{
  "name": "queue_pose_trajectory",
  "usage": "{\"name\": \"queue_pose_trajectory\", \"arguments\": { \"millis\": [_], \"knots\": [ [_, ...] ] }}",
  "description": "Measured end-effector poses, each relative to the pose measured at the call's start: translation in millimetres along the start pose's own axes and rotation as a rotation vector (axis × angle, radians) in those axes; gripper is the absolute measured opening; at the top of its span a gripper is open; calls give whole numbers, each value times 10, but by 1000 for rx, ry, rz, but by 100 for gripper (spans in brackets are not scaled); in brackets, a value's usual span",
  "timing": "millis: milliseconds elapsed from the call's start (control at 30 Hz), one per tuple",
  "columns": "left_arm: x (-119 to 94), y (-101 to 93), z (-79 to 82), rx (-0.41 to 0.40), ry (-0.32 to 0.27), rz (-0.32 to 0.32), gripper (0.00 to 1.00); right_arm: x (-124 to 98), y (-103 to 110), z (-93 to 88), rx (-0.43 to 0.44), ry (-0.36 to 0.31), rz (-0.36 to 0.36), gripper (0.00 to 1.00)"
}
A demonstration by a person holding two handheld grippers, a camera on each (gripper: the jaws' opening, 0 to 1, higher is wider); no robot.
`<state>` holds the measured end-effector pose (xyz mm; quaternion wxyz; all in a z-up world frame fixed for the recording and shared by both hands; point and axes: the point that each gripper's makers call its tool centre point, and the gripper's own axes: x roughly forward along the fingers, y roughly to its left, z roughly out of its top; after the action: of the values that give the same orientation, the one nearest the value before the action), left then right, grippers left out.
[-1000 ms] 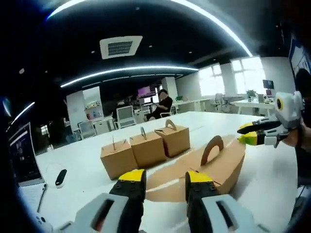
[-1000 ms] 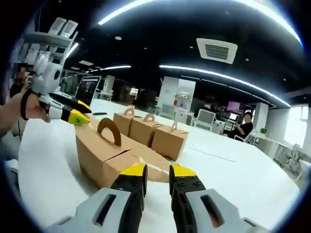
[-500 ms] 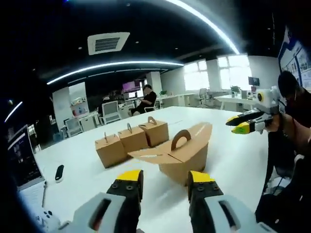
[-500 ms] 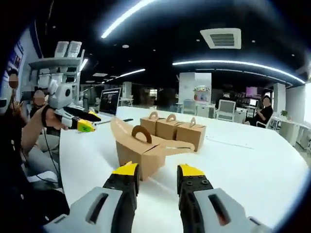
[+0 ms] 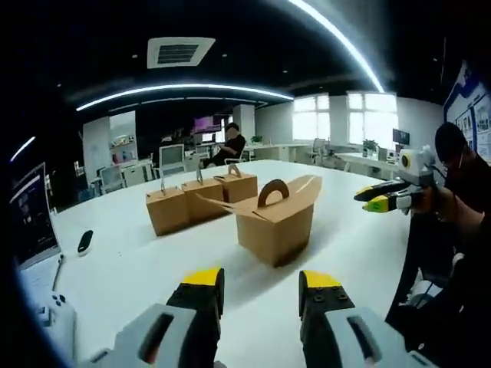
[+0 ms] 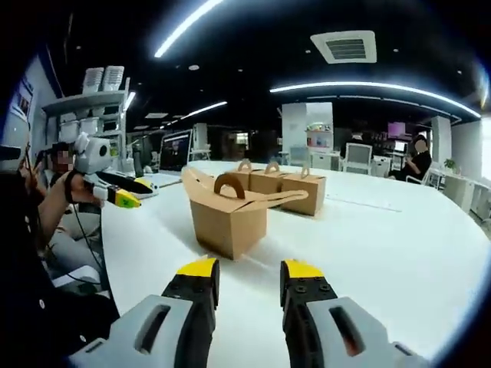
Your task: Pick up one paper box from the group, open the paper box, and remove the item inside
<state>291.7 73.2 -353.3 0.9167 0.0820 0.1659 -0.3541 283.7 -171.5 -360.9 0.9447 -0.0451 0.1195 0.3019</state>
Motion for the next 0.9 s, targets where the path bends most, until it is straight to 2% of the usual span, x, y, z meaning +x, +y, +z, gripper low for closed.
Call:
{"name": "queue_pose_trajectory", "arguments": {
  "millis": [133, 233, 400, 500, 633, 733, 800, 900],
  "knots": [
    [2, -69, 180, 38, -31, -6, 40, 3, 17, 57, -27, 6, 10, 32],
    [24, -103, 319, 63, -52, -10, 40, 17, 83, 150, -73, 11, 44, 32],
    [103, -107, 436, 80, -62, -18, 39, 98, 190, 446, -222, 20, 107, 31],
    [193, -110, 588, 101, -75, -31, 39, 209, 238, 675, -311, 34, 159, 31],
    [344, -92, 756, 156, -68, -46, 39, 398, 255, 824, -389, 80, 230, 31],
    [487, -62, 742, 172, -29, -63, 39, 618, 234, 923, -435, 114, 271, 30],
    [573, -73, 698, 156, -4, -90, 39, 766, 246, 920, -462, 164, 319, 30],
    [669, -67, 620, 159, 34, -95, 39, 996, 270, 877, -517, 243, 385, 29]
  ]
}}
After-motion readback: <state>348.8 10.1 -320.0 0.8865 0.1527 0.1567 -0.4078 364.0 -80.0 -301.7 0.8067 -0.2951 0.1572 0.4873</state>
